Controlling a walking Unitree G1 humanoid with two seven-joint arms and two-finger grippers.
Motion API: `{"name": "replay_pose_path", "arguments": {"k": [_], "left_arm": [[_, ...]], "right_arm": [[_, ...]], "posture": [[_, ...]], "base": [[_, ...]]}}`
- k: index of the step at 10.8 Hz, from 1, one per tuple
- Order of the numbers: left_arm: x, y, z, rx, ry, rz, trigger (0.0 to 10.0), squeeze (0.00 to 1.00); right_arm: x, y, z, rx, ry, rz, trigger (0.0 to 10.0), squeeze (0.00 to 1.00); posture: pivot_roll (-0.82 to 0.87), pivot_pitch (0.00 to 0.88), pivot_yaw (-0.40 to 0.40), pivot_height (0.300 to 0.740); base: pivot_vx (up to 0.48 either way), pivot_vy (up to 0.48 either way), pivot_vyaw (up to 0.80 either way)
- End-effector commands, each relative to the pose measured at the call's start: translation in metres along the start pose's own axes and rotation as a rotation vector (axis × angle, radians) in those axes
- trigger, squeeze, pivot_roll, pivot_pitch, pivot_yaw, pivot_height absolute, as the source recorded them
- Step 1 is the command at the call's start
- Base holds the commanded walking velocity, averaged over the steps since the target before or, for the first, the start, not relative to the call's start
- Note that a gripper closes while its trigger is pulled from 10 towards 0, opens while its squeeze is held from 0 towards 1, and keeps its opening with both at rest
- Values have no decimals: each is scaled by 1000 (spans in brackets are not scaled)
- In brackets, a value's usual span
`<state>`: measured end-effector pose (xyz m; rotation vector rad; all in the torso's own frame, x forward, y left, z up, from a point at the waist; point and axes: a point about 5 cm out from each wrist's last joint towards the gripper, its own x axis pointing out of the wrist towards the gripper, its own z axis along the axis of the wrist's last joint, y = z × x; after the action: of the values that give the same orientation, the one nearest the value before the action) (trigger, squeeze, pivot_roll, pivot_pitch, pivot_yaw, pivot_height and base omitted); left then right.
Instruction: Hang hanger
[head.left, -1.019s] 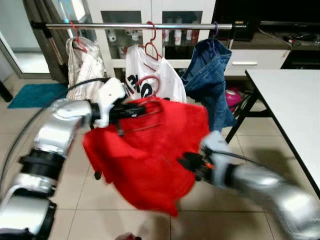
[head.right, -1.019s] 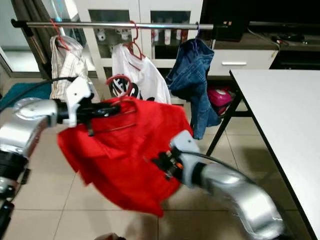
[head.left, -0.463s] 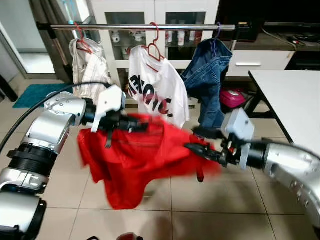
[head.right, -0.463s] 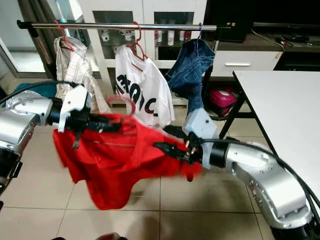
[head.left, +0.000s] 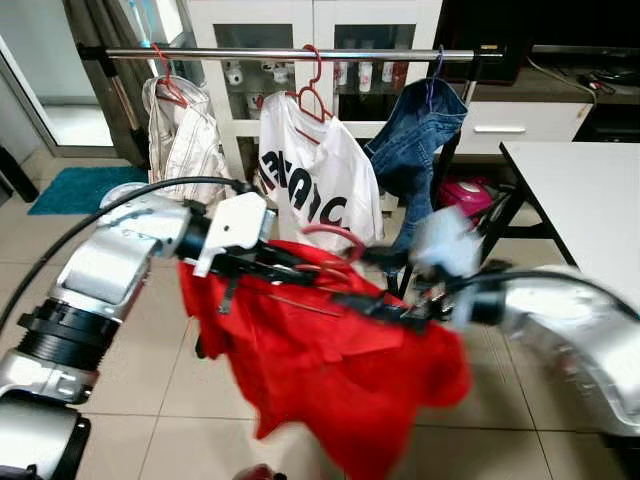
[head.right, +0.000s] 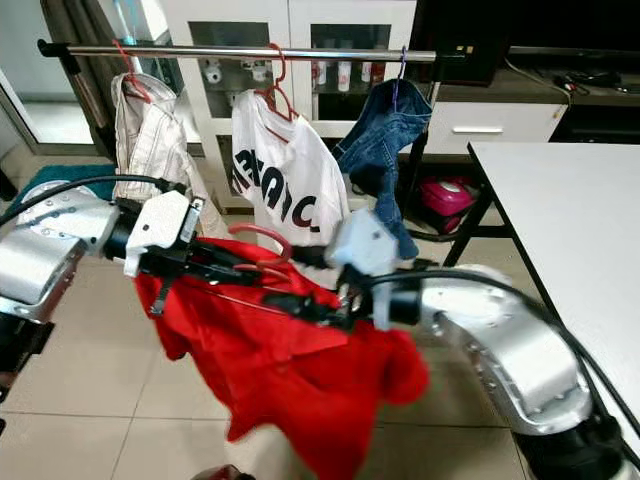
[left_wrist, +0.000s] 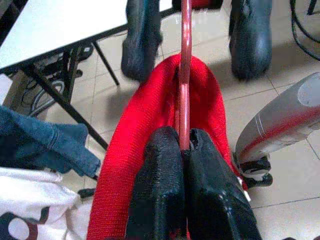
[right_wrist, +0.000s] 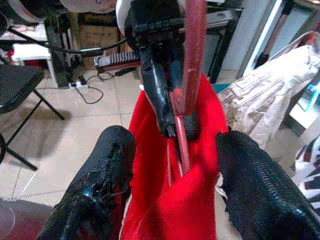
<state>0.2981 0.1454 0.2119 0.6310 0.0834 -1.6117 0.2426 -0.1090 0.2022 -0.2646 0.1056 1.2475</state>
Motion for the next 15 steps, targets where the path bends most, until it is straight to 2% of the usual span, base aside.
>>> {"name": "replay_pose_path", "arguments": {"k": [1, 2, 9, 13, 14, 15], "left_arm": [[0, 0, 6, 22, -16, -6, 0, 0], [-1, -1, 8, 29, -17, 7, 0, 0], [-6, -2, 12, 13, -45, 66, 0, 0], [-9, 1, 11, -12, -53, 91, 0, 0], [-8, 1, 7, -50, -80, 99, 10000, 0], [-9, 0, 7, -85, -114, 89, 10000, 0]], "right_arm": [[4, -2, 0, -6, 12, -2, 10000, 0], [10, -5, 0, 26, 11, 4, 0, 0], [15, -2, -5, 27, 56, 79, 0, 0], [16, -4, -2, 21, 45, 89, 0, 0], [16, -4, -3, 26, 35, 80, 0, 0], [16, -4, -4, 29, 37, 73, 0, 0]], "posture": [[-74, 0, 37, 740], [-70, 0, 30, 740], [-64, 0, 9, 740], [-62, 0, 17, 740], [-63, 0, 28, 740], [-67, 0, 36, 740]], "base": [[0, 0, 0], [0, 0, 0], [0, 0, 0], [0, 0, 0], [0, 0, 0], [0, 0, 0]]}}
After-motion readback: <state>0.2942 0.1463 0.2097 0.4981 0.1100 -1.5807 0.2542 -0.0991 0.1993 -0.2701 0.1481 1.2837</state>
